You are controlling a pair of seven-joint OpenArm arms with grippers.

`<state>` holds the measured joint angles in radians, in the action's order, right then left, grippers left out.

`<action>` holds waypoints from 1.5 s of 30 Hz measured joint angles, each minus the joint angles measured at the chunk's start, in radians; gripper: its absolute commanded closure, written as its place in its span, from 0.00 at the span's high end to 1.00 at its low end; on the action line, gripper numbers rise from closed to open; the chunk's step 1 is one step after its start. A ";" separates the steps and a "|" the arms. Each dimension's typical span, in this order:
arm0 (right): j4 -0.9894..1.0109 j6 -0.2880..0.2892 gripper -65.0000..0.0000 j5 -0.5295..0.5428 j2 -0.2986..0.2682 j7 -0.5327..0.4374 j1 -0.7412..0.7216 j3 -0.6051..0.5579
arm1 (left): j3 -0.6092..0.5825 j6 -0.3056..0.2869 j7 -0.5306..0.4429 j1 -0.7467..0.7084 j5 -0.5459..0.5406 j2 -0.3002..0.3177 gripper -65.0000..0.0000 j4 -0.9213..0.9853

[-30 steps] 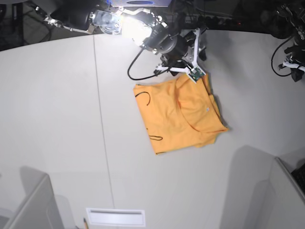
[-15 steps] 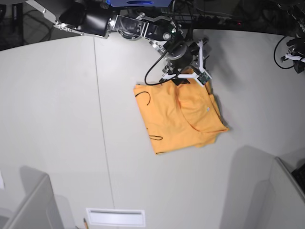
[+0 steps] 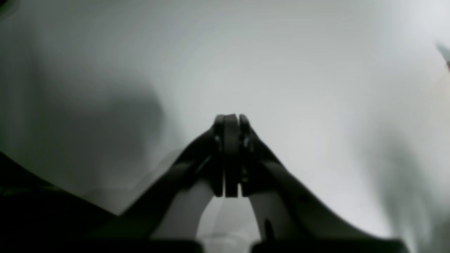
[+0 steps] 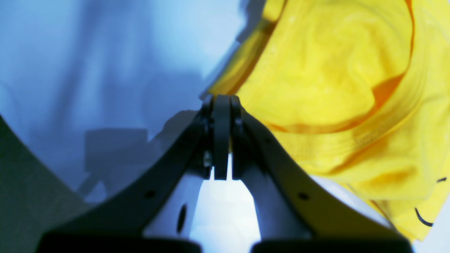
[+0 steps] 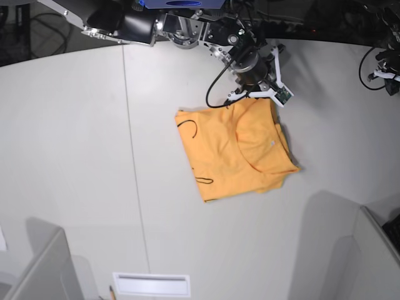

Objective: Fold the T-shirt properly
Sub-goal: 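Open the right gripper and pat the folded stack flat, then move the left gripper to the folded stack's edge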

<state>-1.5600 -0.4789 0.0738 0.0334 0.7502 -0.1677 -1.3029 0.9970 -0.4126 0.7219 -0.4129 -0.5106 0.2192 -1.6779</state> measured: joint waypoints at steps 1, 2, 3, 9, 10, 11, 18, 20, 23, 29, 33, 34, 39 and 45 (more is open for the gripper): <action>0.000 0.000 0.00 0.000 0.005 -0.003 0.000 0.000 | 0.000 0.000 0.000 0.000 0.000 0.000 0.00 0.000; -0.002 0.019 0.00 -0.001 0.007 -0.008 0.000 0.000 | 0.000 0.000 0.000 0.000 0.000 0.000 0.00 0.000; -0.005 0.051 0.00 0.000 0.008 -0.016 0.000 0.000 | 0.000 0.000 0.000 0.000 0.000 0.000 0.00 0.000; 0.013 0.157 0.00 0.000 0.098 -0.066 -0.003 0.000 | -0.023 0.001 -0.001 0.000 0.000 0.002 0.00 -0.004; 0.032 0.154 0.00 -0.002 0.105 -0.068 -0.005 0.000 | -0.037 0.003 0.000 0.000 0.000 0.003 0.00 -0.004; 0.045 0.154 0.00 0.000 0.103 -0.066 -0.004 0.000 | -0.048 0.000 0.000 0.000 -0.001 0.002 0.00 -0.004; 0.147 0.150 0.00 0.001 0.095 -0.097 0.002 0.000 | -0.132 0.001 0.002 0.008 -0.002 0.001 0.00 -0.005; 0.143 0.150 0.18 0.000 0.094 -0.097 0.002 0.000 | -0.154 -0.001 0.006 0.033 0.001 0.000 0.00 -0.005; 0.064 0.147 0.33 0.000 0.081 -0.085 0.003 0.001 | -0.173 -0.005 0.000 0.055 -0.010 0.001 0.00 -0.018; -0.202 0.154 0.33 0.003 -0.025 -0.066 0.034 0.186 | -0.267 0.000 0.000 0.072 -0.087 0.000 0.00 -0.124; -0.272 0.143 0.33 -0.008 -0.108 -0.068 0.086 0.409 | -0.274 -0.003 0.079 0.106 -0.347 0.008 0.33 -0.078; -0.287 0.143 0.33 -0.008 -0.123 -0.070 0.096 0.444 | -0.275 0.013 0.118 0.124 -0.375 0.010 0.44 -0.051; -0.312 0.147 0.33 -0.004 -0.175 -0.069 0.138 0.558 | -0.277 0.009 0.221 0.175 -0.502 0.002 0.90 0.045; -0.313 0.147 0.33 -0.003 -0.195 -0.069 0.163 0.574 | -0.418 0.008 0.214 0.248 -0.497 -0.004 0.89 0.129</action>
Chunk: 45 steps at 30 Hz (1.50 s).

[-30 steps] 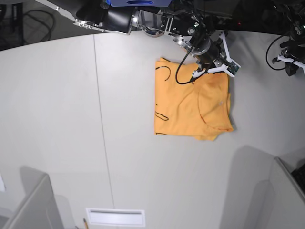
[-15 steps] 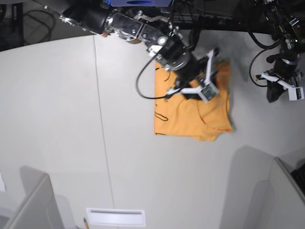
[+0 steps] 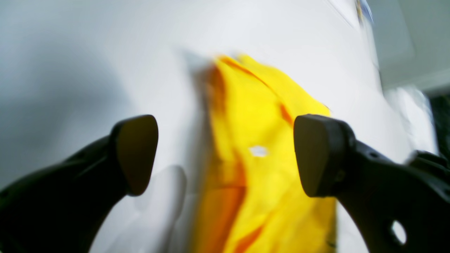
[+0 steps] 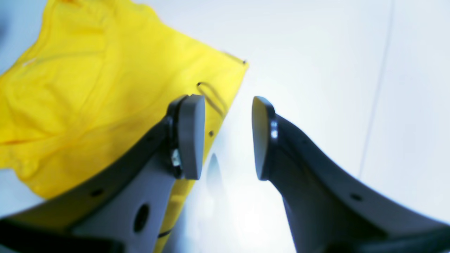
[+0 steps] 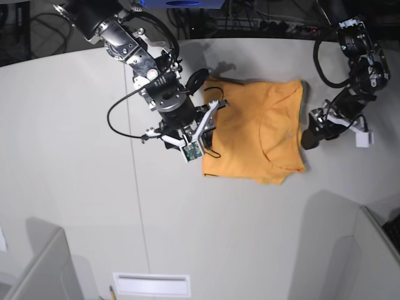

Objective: Fold the T-shirt properly
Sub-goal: 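Move the left gripper to the folded stack's edge, then grasp the stack edge with the left gripper and tuck it square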

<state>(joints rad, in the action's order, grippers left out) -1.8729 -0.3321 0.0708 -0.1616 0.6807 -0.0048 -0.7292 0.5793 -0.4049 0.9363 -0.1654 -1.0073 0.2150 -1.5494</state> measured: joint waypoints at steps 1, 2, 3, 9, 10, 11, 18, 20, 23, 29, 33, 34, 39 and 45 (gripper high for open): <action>0.000 0.000 0.33 0.000 0.000 0.000 0.004 -0.002 | -0.023 -0.001 0.002 0.008 0.002 -0.011 0.89 0.020; 0.000 0.000 0.33 0.003 0.000 0.001 0.006 -0.004 | -0.047 0.000 0.001 0.013 0.000 -0.012 0.89 0.041; 0.000 0.000 0.33 0.002 0.000 -0.001 0.008 -0.004 | -0.069 0.003 0.003 0.019 0.008 -0.011 0.89 0.060; -0.007 0.004 0.33 0.008 0.003 0.004 0.029 0.032 | -0.132 0.003 -0.009 0.056 -0.014 0.000 0.81 0.171; -0.012 0.004 0.33 0.006 0.003 -0.005 0.034 0.059 | -0.136 0.006 -0.010 0.057 -0.014 0.003 0.76 0.178; -0.015 0.003 0.33 0.002 0.002 -0.004 0.042 0.092 | -0.138 0.023 -0.012 0.057 -0.010 0.004 0.68 0.180; -0.016 0.009 0.33 0.005 0.009 -0.064 0.149 0.306 | -0.194 0.084 0.046 0.132 0.173 0.009 0.00 0.205; -0.017 0.009 0.33 0.003 0.012 -0.117 0.176 0.390 | -0.247 0.084 0.097 0.181 0.232 0.017 0.00 0.213; -0.017 0.003 0.33 0.003 0.010 -0.122 0.204 0.498 | -0.350 0.084 0.154 0.245 0.311 0.027 0.00 0.209; -0.014 0.003 0.33 0.004 0.016 -0.125 0.239 0.648 | -0.688 0.084 0.179 0.380 0.429 0.047 0.00 0.213; 0.042 0.005 0.33 0.214 0.019 -0.130 0.266 0.790 | -0.944 0.084 0.189 0.485 0.486 0.047 0.00 0.216; 0.062 0.000 0.33 0.284 0.017 -0.126 0.274 0.827 | -1.003 0.084 0.192 0.511 0.493 0.048 0.00 0.218; 0.130 0.000 0.33 0.484 0.017 -0.134 0.349 0.943 | -1.237 0.083 0.204 0.616 0.494 0.029 0.00 0.223; 0.132 0.000 0.33 0.546 0.019 -0.140 0.394 1.006 | -1.429 0.035 0.195 0.732 0.499 -0.003 0.00 0.219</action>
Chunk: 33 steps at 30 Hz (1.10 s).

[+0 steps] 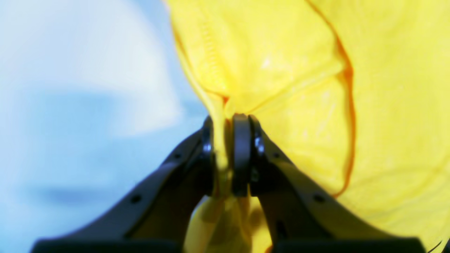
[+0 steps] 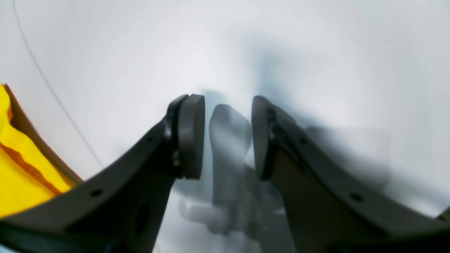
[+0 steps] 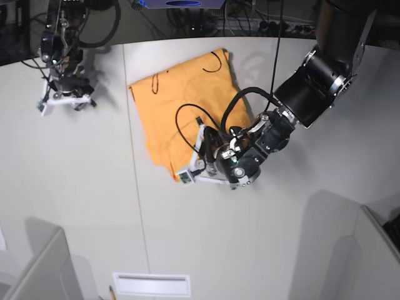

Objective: Fold the T-shirt properly
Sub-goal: 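Grasp the stack edge with the left gripper and tuck it square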

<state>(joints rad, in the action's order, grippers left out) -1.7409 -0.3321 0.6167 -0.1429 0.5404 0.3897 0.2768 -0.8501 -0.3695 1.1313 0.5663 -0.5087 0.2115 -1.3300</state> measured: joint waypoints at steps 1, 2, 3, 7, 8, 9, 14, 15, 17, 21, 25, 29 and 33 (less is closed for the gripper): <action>0.000 0.000 0.33 0.016 0.000 0.001 0.011 0.007 | -0.020 -0.027 -0.024 0.014 0.000 -0.004 0.00 0.000; 0.000 0.000 0.33 0.020 0.000 0.001 0.022 0.008 | -0.032 -0.037 -0.050 0.023 -0.002 -0.005 0.00 0.000; 0.000 -0.001 0.33 0.045 0.001 0.001 0.031 0.011 | -0.045 -0.051 -0.070 0.031 -0.004 -0.006 0.00 0.000; -0.031 -0.001 0.33 0.083 0.002 -0.064 0.074 0.011 | -0.098 -0.050 -0.124 0.045 0.000 -0.002 0.00 0.003; -0.043 0.000 0.33 0.083 0.002 -0.075 0.082 0.011 | -0.115 -0.050 -0.138 0.052 0.007 0.000 0.00 0.004; -0.055 0.000 0.33 0.086 0.002 -0.085 0.088 0.009 | -0.134 -0.050 -0.156 0.057 0.024 0.001 0.00 0.005; -0.071 0.000 0.33 0.086 0.001 -0.085 0.094 0.006 | -0.214 -0.066 -0.235 0.062 0.121 -0.012 0.00 0.037; -0.071 0.000 0.33 0.086 0.001 -0.085 0.098 0.006 | -0.214 -0.097 -0.239 0.061 0.130 -0.012 0.00 0.044; -0.071 -0.001 0.33 0.086 0.001 -0.085 0.108 0.006 | -0.211 -0.130 -0.247 0.063 0.139 -0.013 0.00 0.056; -0.071 0.000 0.33 0.086 0.001 -0.085 0.106 0.006 | -0.211 -0.140 -0.264 0.063 0.152 -0.027 0.00 0.092; -0.071 0.000 0.33 0.086 0.001 -0.084 0.104 0.006 | -0.211 -0.154 -0.289 0.063 0.243 -0.047 0.00 0.108; -0.070 0.000 0.33 0.083 -0.002 -0.082 0.092 -0.031 | -0.210 -0.154 -0.293 0.064 0.320 -0.077 0.00 0.129; -0.070 0.000 0.33 0.083 0.000 -0.085 0.085 -0.068 | -0.210 -0.154 -0.301 0.065 0.318 -0.075 0.00 0.129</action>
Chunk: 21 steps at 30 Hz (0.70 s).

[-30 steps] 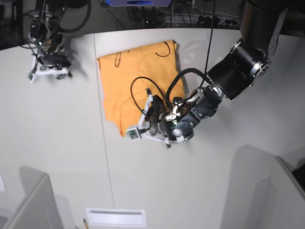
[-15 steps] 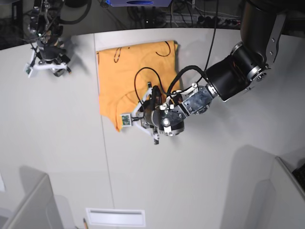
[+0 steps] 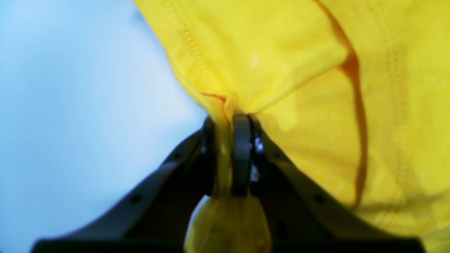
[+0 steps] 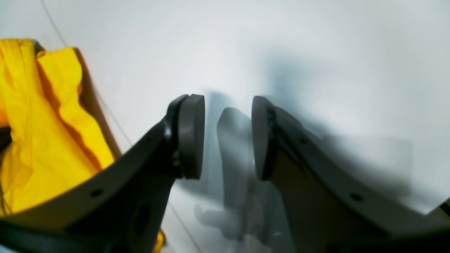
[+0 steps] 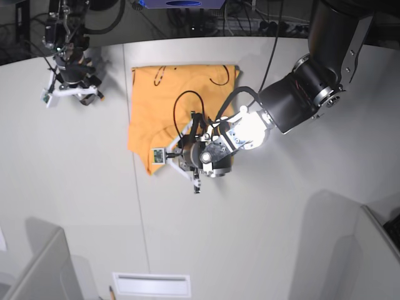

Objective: Fold the T-shirt properly
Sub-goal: 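Grasp the stack edge with the left gripper and tuck it square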

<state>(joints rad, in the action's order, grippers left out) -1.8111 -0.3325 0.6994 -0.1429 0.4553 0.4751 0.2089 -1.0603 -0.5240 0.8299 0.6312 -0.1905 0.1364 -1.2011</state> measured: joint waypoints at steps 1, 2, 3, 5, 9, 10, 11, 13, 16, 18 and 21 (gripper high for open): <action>0.000 0.000 0.33 0.000 0.000 0.001 0.000 -0.007 | 0.000 0.000 0.003 0.000 0.001 -0.001 0.00 0.001; 0.000 0.000 0.33 0.000 0.000 0.001 0.000 -0.011 | 0.000 0.000 0.004 0.000 0.003 -0.002 0.00 0.002; 0.000 0.000 0.33 0.000 0.000 0.002 0.000 -0.011 | 0.000 0.000 0.003 0.000 0.003 -0.002 0.00 0.004; 0.000 0.000 0.33 0.000 -0.002 0.001 -0.004 -0.010 | 0.000 0.000 0.000 0.000 0.001 0.001 0.06 0.004; 0.000 0.000 0.33 0.000 -0.002 0.001 -0.014 -0.008 | 0.000 0.000 0.000 0.004 0.000 0.001 0.28 0.005; 0.000 0.000 0.33 0.000 -0.003 0.000 -0.014 -0.008 | 0.000 0.000 0.001 0.012 0.001 0.001 0.35 0.006; 0.000 0.000 0.33 0.000 -0.003 0.000 -0.013 -0.008 | 0.000 0.000 0.005 0.020 0.000 0.002 0.43 0.007; 0.000 0.000 0.33 0.000 -0.003 0.000 -0.011 -0.008 | 0.000 0.000 0.006 0.035 0.003 0.004 0.61 0.007; 0.000 0.000 0.33 0.000 -0.005 0.001 -0.013 -0.008 | 0.000 0.000 0.013 0.063 0.003 0.005 0.80 0.008; 0.000 0.000 0.33 0.000 -0.005 0.000 -0.014 -0.008 | 0.018 0.000 0.017 0.081 0.002 0.002 0.86 0.005; 0.000 0.000 0.33 0.000 -0.006 0.003 -0.014 -0.006 | 0.179 -0.001 0.019 0.071 0.004 -0.003 0.85 -0.048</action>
<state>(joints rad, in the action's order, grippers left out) -1.8111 -0.3325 0.6994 -0.1486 0.4583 0.4606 0.2028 -0.8810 -0.5247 0.8494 0.7017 -0.1867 0.1329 -1.2495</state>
